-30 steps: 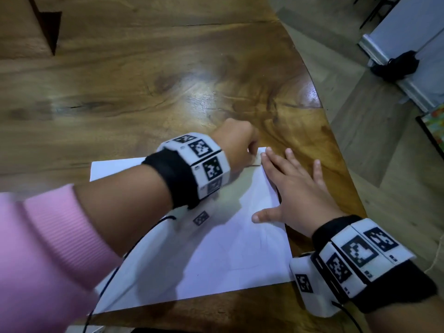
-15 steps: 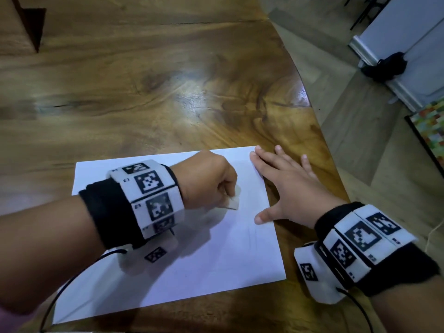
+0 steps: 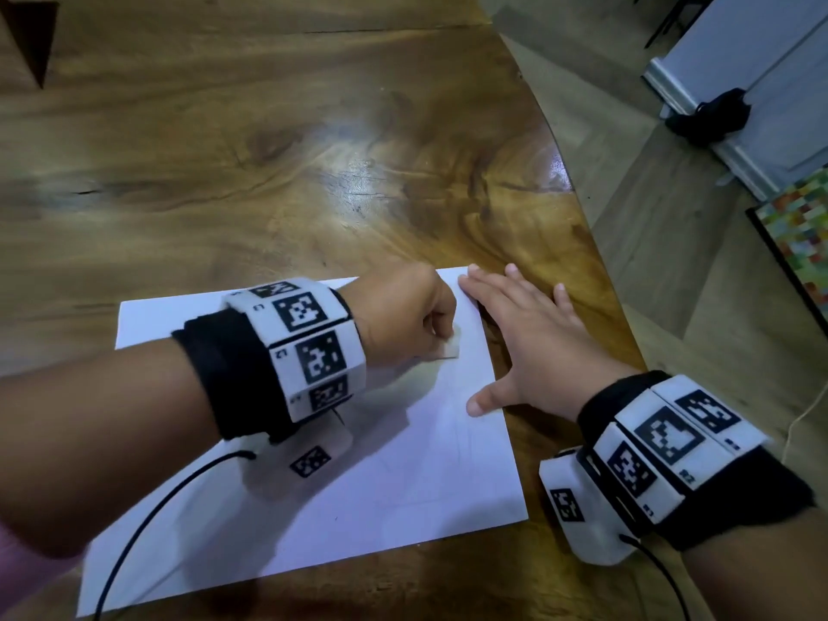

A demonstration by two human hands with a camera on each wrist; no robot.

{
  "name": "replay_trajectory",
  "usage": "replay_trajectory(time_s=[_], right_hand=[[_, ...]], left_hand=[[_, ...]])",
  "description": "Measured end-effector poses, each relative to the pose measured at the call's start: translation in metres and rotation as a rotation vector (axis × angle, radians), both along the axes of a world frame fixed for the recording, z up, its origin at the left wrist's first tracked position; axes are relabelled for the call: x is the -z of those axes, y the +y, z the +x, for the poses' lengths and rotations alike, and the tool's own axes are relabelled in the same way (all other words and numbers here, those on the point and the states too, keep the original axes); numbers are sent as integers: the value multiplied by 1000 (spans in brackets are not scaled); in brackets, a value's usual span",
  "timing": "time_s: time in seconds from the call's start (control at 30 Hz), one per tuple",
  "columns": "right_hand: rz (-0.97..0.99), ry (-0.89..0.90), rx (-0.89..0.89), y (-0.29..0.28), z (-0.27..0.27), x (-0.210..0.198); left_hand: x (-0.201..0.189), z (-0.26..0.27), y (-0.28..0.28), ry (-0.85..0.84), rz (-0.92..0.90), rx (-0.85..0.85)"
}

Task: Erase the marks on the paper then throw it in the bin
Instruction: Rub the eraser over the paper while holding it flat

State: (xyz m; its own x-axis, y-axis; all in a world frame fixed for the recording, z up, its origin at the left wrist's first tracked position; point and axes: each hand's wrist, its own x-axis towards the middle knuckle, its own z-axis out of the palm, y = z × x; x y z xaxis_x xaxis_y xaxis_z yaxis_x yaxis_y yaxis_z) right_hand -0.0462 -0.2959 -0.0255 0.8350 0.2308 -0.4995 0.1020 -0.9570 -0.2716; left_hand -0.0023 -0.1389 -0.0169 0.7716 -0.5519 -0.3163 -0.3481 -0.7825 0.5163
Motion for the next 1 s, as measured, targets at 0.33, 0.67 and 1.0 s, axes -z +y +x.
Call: replay_trajectory(time_s=[0.33,0.67,1.0], right_hand=[[-7,7,-8,0,0,0],[-9,19,-4,0,0,-1],[-10,-10,-7,0,-1,0]], left_hand=[[-4,-17,-7,-23,15,74],[-7,12,-9,-128,25,-73],[-7,25,-6,-147,6,-185]])
